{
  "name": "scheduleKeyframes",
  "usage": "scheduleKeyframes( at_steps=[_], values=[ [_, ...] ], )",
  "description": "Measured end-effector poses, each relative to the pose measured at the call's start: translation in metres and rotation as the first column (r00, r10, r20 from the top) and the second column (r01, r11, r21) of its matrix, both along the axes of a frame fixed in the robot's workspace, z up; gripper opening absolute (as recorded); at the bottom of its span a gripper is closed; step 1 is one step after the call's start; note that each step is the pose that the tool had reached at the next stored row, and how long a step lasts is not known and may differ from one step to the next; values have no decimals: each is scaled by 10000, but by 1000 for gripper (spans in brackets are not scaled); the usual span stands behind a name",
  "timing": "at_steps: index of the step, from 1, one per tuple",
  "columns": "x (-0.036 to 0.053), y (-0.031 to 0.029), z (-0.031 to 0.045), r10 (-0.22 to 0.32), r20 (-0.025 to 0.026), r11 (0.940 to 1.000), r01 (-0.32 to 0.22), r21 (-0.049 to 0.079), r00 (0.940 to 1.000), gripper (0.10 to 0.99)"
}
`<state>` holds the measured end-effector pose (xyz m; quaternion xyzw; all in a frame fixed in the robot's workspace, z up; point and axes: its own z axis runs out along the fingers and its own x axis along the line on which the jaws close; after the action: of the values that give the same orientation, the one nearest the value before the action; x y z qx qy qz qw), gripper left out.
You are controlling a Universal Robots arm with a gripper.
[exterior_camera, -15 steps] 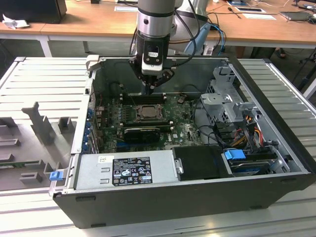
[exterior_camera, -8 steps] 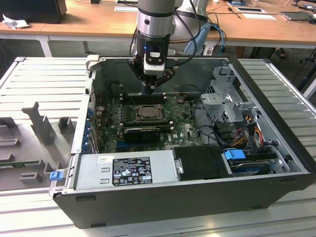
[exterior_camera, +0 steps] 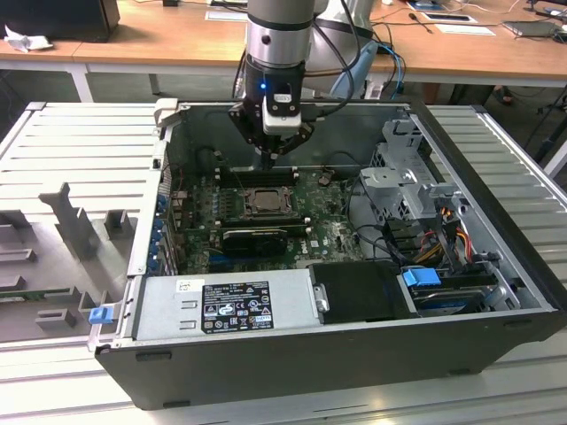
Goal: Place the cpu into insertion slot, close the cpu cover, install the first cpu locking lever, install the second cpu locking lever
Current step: 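Install the first cpu locking lever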
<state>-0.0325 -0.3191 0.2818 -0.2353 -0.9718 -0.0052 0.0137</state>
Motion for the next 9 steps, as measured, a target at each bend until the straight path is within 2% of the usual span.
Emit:
scheduleKeyframes(
  at_steps=[4,9],
  values=[
    [0,0,0,592,0,9982,-592,1,9982,106],
    [0,0,0,1038,0,9946,-1038,0,9946,106]
  ],
)
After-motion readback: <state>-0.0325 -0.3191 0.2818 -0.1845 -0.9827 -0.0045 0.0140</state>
